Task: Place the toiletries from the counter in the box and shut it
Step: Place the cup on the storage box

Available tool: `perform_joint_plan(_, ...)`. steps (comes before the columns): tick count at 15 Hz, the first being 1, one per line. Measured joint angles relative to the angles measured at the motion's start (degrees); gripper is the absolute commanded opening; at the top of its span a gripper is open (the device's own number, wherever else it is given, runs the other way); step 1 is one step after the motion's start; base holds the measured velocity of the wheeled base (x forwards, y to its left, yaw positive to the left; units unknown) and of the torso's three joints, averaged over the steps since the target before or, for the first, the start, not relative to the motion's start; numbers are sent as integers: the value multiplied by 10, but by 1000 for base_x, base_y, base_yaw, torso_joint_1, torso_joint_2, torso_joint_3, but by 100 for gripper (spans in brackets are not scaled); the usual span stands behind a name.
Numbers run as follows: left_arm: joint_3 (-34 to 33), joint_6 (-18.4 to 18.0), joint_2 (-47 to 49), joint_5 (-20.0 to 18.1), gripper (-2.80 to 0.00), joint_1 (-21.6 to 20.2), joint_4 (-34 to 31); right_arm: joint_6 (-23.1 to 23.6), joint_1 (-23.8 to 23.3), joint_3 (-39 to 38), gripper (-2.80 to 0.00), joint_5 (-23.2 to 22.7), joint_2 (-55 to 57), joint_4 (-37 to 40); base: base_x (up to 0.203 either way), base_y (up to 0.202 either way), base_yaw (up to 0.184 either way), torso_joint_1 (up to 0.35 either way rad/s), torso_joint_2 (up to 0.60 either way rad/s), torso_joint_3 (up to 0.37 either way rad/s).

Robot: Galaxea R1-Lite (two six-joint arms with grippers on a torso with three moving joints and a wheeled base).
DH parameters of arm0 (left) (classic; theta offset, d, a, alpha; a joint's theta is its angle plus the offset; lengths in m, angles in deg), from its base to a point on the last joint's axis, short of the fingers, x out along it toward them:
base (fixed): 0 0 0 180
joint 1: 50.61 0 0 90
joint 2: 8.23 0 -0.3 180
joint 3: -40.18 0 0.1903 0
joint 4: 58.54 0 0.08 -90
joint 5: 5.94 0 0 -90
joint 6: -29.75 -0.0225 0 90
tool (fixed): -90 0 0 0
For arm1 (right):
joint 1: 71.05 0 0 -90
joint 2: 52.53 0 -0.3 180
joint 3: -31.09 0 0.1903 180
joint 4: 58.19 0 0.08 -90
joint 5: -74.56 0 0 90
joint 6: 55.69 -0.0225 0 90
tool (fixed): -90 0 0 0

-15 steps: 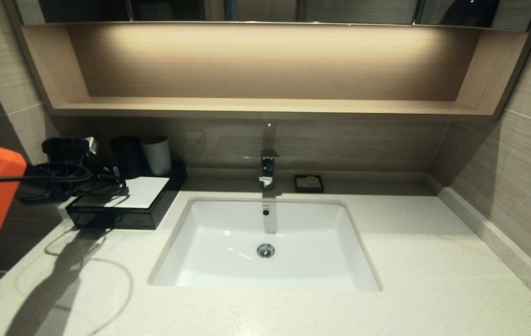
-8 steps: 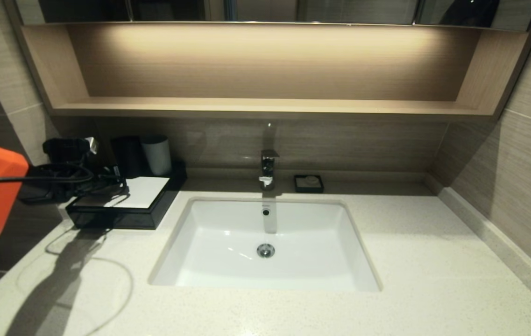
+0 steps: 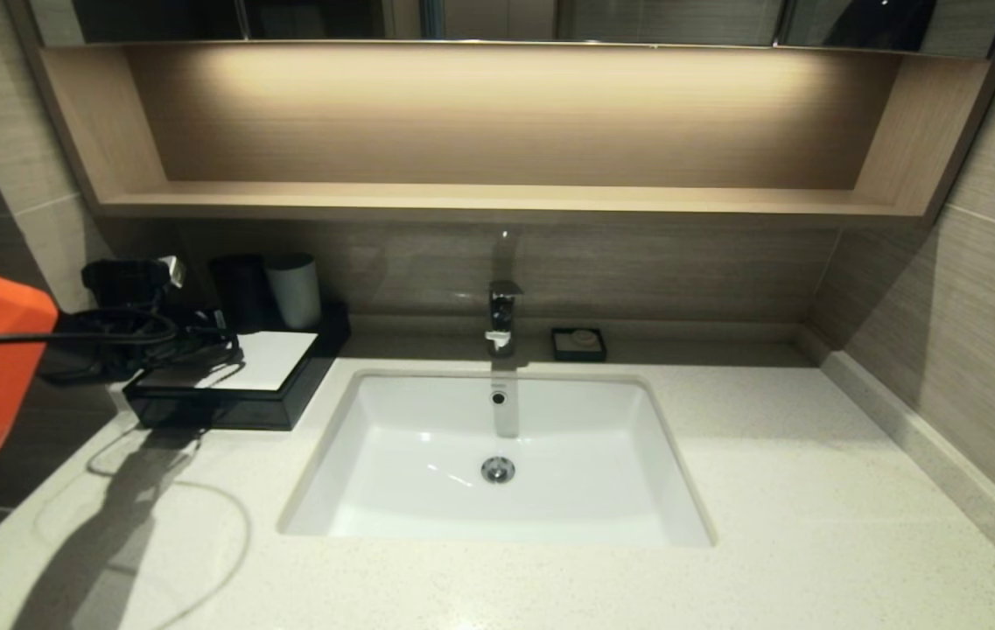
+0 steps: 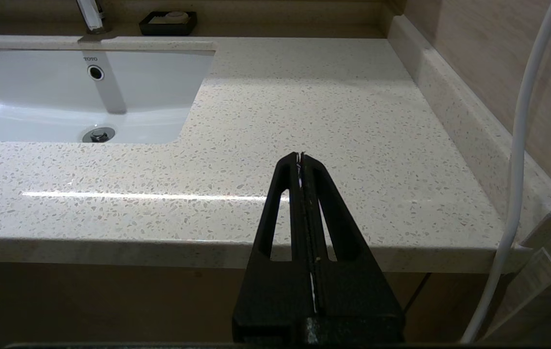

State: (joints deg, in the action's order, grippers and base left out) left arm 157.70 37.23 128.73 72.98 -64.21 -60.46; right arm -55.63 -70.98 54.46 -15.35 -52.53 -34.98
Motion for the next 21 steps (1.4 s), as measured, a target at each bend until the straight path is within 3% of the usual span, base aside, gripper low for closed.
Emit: perform_joint_plan(21, -2, 28, 1, 0, -280, 4, 17, 0, 0, 0, -280, 0, 0, 0, 0, 0, 0, 0, 0, 0)
